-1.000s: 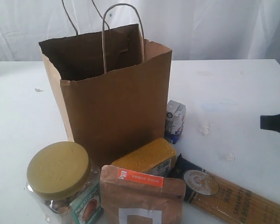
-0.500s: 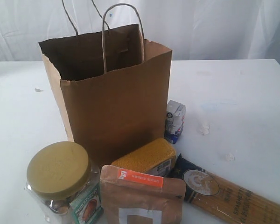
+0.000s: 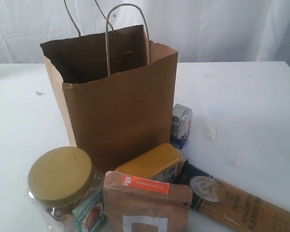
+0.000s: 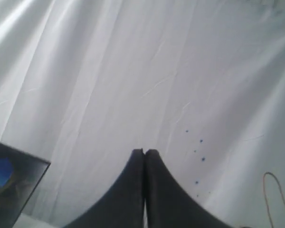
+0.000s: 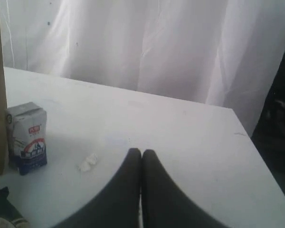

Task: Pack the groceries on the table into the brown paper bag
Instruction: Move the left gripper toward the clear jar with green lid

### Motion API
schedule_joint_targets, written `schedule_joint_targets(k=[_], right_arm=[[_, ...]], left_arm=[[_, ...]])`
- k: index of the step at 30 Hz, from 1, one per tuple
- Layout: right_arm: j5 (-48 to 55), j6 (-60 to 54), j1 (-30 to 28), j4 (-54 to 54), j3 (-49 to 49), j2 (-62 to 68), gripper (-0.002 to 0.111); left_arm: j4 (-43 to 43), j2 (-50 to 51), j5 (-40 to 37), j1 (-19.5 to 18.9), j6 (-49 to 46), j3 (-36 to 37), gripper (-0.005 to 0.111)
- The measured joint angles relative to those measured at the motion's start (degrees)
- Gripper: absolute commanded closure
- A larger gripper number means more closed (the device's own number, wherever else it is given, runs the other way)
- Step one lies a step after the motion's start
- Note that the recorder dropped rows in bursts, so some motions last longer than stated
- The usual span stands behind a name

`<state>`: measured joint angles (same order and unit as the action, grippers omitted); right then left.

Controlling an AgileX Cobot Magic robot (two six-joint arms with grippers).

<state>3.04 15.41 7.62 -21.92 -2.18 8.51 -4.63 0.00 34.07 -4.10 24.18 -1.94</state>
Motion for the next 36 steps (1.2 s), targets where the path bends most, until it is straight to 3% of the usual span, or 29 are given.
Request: schedule_joint_targets(k=[7,13,15,18,22,25,26,29,36], right_arm=[[-1.48,0.78,0.00,0.00,1.96,0.00,0.108],[-1.28,3.63,0.00,0.00,2.05,0.00,0.108],[-1.28,3.89,0.00,0.00,2.05,0.00,0.108],[-1.28,4.11,0.00,0.00,2.05,0.00,0.108],[-1.16,4.11,0.00,0.00,2.05,0.00,0.108],[-1.06,4.11,0.00,0.00,2.05,0.00,0.108],[-1.06,4.11,0.00,0.00,2.05,0.00,0.108],[-1.06,4.11,0.00,0.00,2.05,0.00,0.108],[-0.94,4.11,0.00,0.00,2.05,0.00,0.108]], left_arm=[[19.10,0.52,2.97,0.00,1.43,-15.18,0.107],[26.64,7.22,3.21,0.00,2.10,-29.47,0.107],[27.29,12.13,-4.51,0.95,3.40,-34.13,0.107],[28.03,26.36,-29.10,4.47,1.42,-35.74,0.107],[26.49,43.26,-40.74,7.64,-0.74,-34.12,0.107],[18.31,45.90,-48.42,7.97,-0.72,-34.54,0.107],[17.66,46.41,-52.54,7.97,-2.90,-35.50,0.107],[15.82,52.63,-76.82,10.07,-15.09,-44.47,0.107],[1.54,62.00,-94.50,18.43,-31.97,-57.36,0.107]])
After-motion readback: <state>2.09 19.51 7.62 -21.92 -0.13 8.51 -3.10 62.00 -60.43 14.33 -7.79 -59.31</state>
